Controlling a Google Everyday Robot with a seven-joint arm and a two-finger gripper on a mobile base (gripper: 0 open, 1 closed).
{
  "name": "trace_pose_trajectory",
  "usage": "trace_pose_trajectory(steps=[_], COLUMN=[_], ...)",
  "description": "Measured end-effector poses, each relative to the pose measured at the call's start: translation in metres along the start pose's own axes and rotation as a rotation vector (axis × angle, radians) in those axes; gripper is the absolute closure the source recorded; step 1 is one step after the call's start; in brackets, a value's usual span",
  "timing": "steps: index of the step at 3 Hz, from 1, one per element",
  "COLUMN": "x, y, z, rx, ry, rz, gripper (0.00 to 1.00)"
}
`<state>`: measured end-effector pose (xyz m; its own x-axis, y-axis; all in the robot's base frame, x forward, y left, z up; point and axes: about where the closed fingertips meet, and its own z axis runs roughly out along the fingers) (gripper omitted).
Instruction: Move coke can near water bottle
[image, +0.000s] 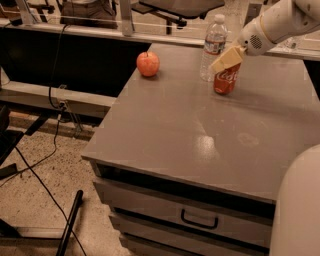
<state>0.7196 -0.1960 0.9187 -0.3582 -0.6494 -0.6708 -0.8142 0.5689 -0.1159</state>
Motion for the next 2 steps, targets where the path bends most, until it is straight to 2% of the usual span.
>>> trace_pose_trajectory(steps=[1,2], x=[0.0002,0.0018], y=[0.0007,-0.0041], z=[0.0030,0.0006], rx=[-0.004,-0.001], ry=[0.001,-0.007], rz=[0.000,-0.003], gripper=[0.00,0.00])
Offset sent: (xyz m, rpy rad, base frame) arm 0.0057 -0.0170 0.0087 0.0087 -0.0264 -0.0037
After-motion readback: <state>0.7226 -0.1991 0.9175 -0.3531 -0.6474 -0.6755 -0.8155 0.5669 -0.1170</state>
